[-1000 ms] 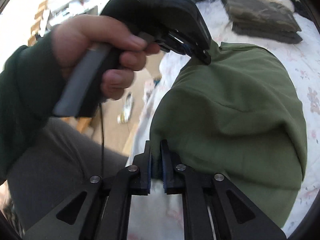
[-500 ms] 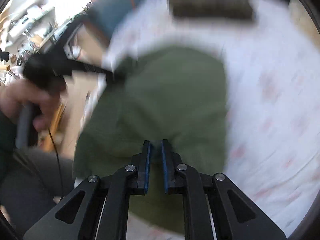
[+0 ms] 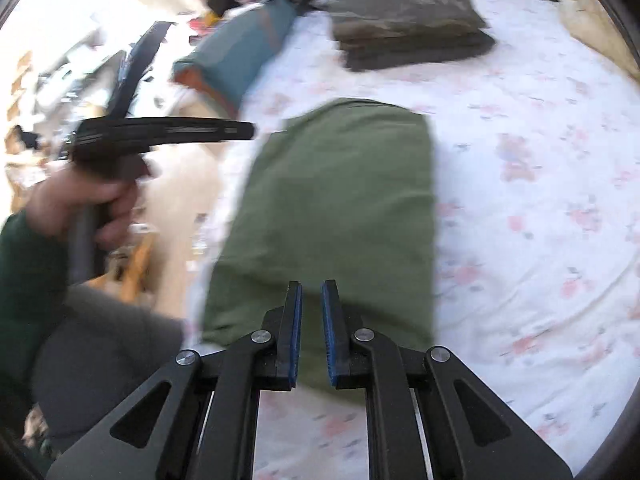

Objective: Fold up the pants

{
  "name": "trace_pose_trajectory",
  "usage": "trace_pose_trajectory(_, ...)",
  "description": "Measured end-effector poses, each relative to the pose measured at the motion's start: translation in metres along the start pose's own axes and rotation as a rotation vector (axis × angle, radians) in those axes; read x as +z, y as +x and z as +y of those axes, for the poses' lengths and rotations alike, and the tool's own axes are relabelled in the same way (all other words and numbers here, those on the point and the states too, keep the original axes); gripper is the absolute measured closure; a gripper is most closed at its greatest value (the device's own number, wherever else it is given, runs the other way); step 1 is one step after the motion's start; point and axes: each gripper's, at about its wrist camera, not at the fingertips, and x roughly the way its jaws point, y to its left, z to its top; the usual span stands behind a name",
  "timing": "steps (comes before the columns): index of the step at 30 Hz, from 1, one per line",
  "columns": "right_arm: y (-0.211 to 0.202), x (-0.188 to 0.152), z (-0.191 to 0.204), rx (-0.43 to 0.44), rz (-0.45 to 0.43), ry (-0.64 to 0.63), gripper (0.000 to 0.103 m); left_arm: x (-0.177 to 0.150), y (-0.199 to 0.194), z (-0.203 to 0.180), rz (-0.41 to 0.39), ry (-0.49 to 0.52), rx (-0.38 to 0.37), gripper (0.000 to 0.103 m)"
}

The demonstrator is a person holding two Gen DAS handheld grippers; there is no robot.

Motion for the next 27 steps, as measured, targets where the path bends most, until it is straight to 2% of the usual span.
trace_pose_trajectory(1, 0.011, 0.001, -0.007, -0.009, 0.024, 0.019, 0.091, -0.003, 0.017, -0.008, 0.055, 0.010, -0.042, 0.070)
trace_pose_trajectory(2, 0.026, -0.005, -0.011, -0.054, 0.079, 0.032, 0.100, -0.006, 0.031, -0.014, 0.106, 0.030, -0.041, 0.069)
trace_pose_trajectory(3, 0.040, -0.008, -0.017, -0.075, 0.121, 0.050, 0.102, -0.010, 0.046, -0.020, 0.156, 0.051, -0.018, 0.069)
trace_pose_trajectory(5, 0.055, -0.015, -0.025, -0.050, 0.153, 0.086, 0.103, -0.022, 0.081, -0.026, 0.263, 0.096, 0.059, 0.068)
trace_pose_trajectory(6, 0.055, -0.015, -0.026, -0.037, 0.155, 0.097, 0.103, -0.026, 0.089, -0.026, 0.280, 0.107, 0.085, 0.068)
trace_pose_trajectory(8, 0.042, -0.015, -0.023, 0.000, 0.123, 0.105, 0.103, -0.021, 0.086, -0.026, 0.273, 0.095, 0.084, 0.068)
trace_pose_trajectory(10, 0.021, -0.018, -0.029, 0.092, 0.064, 0.147, 0.091, -0.014, 0.075, -0.020, 0.260, 0.047, 0.055, 0.068)
trace_pose_trajectory(11, 0.008, -0.022, -0.037, 0.146, 0.026, 0.187, 0.079, -0.012, 0.069, -0.016, 0.253, 0.023, 0.046, 0.068)
trace_pose_trajectory(12, 0.001, -0.028, -0.045, 0.167, 0.001, 0.221, 0.061, -0.009, 0.062, -0.012, 0.239, 0.000, 0.032, 0.066)
trace_pose_trajectory(13, -0.009, -0.033, -0.057, 0.168, -0.038, 0.271, 0.028, -0.005, 0.052, -0.007, 0.210, -0.028, 0.005, 0.062)
trace_pose_trajectory(14, -0.013, -0.039, -0.067, 0.159, -0.061, 0.309, 0.014, 0.000, 0.040, 0.000, 0.173, -0.057, -0.026, 0.048)
trace_pose_trajectory(15, -0.013, -0.044, -0.077, 0.158, -0.070, 0.354, 0.014, 0.004, 0.032, 0.004, 0.141, -0.080, -0.039, 0.035)
trace_pose_trajectory(17, 0.005, -0.057, -0.092, 0.199, -0.039, 0.465, 0.014, 0.015, 0.011, 0.018, 0.045, -0.149, -0.040, 0.022)
trace_pose_trajectory(20, 0.039, -0.082, -0.099, 0.338, 0.031, 0.632, 0.014, 0.024, -0.008, 0.042, -0.064, -0.245, -0.021, 0.021)
trace_pose_trajectory(21, 0.052, -0.087, -0.090, 0.381, 0.054, 0.643, 0.014, 0.024, -0.011, 0.048, -0.080, -0.270, -0.015, 0.021)
trace_pose_trajectory(22, 0.062, -0.086, -0.085, 0.391, 0.063, 0.628, 0.014, 0.022, -0.013, 0.054, -0.096, -0.303, -0.009, 0.021)
trace_pose_trajectory(24, 0.061, -0.084, -0.073, 0.368, 0.013, 0.589, 0.020, 0.025, -0.011, 0.061, -0.101, -0.335, -0.010, 0.021)
trace_pose_trajectory(26, 0.048, -0.078, -0.071, 0.321, -0.052, 0.580, 0.062, 0.023, -0.009, 0.067, -0.096, -0.358, -0.009, 0.021)
trace_pose_trajectory(27, 0.040, -0.071, -0.071, 0.321, -0.073, 0.562, 0.069, 0.020, -0.008, 0.069, -0.096, -0.364, -0.007, 0.021)
